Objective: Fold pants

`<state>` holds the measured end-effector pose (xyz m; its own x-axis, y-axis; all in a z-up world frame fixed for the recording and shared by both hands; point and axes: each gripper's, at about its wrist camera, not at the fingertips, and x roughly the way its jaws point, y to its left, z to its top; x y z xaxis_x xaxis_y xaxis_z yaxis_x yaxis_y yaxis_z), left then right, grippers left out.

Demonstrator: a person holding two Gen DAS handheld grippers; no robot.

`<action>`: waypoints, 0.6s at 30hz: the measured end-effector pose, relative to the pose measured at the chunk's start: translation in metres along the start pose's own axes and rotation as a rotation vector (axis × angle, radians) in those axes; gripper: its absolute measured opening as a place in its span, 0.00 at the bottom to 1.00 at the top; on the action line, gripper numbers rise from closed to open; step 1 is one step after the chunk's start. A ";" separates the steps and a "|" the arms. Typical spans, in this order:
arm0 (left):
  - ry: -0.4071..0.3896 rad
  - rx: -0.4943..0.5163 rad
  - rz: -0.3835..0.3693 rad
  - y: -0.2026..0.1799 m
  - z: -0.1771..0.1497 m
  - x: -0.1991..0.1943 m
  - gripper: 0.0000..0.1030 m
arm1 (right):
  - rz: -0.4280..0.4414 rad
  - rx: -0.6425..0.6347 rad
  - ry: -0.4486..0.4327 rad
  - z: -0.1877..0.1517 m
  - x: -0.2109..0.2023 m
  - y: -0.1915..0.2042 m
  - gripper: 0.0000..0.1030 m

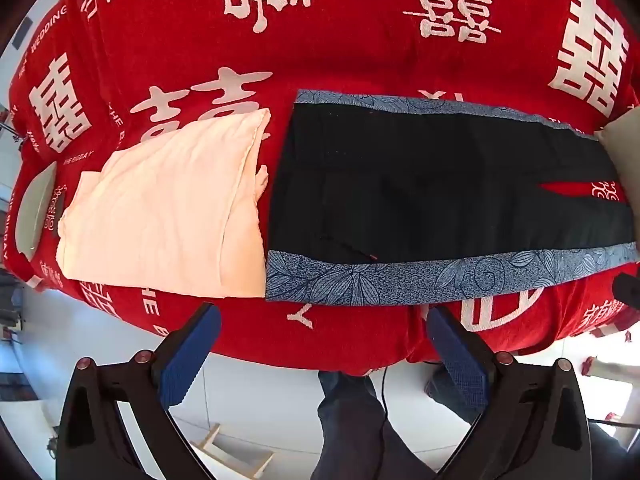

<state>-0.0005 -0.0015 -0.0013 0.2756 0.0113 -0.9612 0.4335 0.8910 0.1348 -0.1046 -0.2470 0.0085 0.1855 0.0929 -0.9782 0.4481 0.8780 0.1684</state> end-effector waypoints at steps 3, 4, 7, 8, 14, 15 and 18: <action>0.007 0.003 0.002 -0.011 -0.002 -0.003 1.00 | -0.016 -0.012 -0.009 0.005 -0.003 0.002 1.00; 0.019 0.009 0.004 -0.015 0.000 -0.003 1.00 | -0.020 -0.012 -0.016 0.008 -0.005 0.003 1.00; 0.030 0.008 -0.027 -0.014 0.006 -0.005 1.00 | -0.034 -0.038 -0.028 0.006 -0.006 0.004 1.00; 0.028 0.005 -0.036 -0.011 0.006 -0.005 1.00 | -0.034 -0.044 -0.022 0.010 -0.010 0.002 1.00; 0.026 -0.020 -0.071 -0.008 0.004 -0.003 1.00 | -0.091 -0.077 -0.002 0.008 -0.007 0.007 1.00; 0.027 -0.024 -0.073 -0.008 0.004 -0.003 1.00 | -0.094 -0.080 -0.002 0.008 -0.007 0.008 1.00; 0.026 -0.037 -0.061 -0.005 0.004 -0.002 1.00 | -0.102 -0.086 -0.002 0.009 -0.007 0.009 1.00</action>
<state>-0.0002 -0.0075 0.0011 0.2269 -0.0322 -0.9734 0.4171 0.9064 0.0672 -0.0945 -0.2438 0.0179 0.1444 0.0004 -0.9895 0.3877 0.9200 0.0570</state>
